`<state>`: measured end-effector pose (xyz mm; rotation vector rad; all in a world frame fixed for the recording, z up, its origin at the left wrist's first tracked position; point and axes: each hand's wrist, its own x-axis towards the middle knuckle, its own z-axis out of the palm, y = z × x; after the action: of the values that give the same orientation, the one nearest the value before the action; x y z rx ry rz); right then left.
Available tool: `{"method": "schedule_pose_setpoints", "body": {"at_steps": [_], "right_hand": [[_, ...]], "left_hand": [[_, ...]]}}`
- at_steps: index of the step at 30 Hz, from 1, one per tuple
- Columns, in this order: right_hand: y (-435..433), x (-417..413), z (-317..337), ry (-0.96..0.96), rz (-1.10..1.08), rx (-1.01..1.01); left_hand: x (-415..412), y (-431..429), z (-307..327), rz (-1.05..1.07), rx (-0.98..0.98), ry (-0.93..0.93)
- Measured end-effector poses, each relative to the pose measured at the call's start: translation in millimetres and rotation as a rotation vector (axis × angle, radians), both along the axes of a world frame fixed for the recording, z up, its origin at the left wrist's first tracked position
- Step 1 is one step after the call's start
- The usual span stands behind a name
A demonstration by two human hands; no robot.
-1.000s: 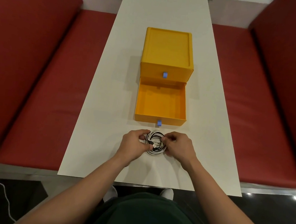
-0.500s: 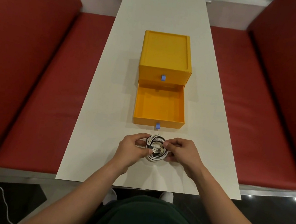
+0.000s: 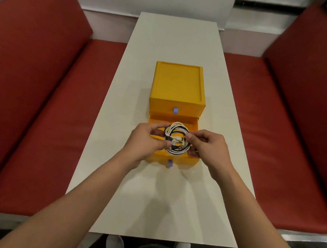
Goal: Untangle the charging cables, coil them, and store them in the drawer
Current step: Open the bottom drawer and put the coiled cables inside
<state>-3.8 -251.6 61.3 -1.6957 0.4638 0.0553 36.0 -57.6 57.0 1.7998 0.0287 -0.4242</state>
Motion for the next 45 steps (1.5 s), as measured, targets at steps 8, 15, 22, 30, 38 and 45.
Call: {"method": "schedule_pose_setpoints", "body": {"at_steps": [8,15,22,30,38,45], "right_hand": [[3,67,-54,0.139,0.063,-0.304],[15,86,-83,0.295,0.206,-0.735],[25,87,-89,0.325,0.32,-1.027],[24,83,-94,0.291,0.288,-1.078],[16,75,-73,0.258,0.28,-1.021],[-19,11,-47,-0.166,0.027,-0.68]], "left_hand": [[66,-20,-47,-0.046,0.244,0.097],[79,-39,-75,-0.236,0.643,-0.032],[83,-44,-85,-0.393,0.84,-0.102],[80,-42,-72,-0.463,0.888,-0.188],[83,-3,10,-0.293,0.721,-0.36],[123,23,44,0.009,0.623,-0.51]]}}
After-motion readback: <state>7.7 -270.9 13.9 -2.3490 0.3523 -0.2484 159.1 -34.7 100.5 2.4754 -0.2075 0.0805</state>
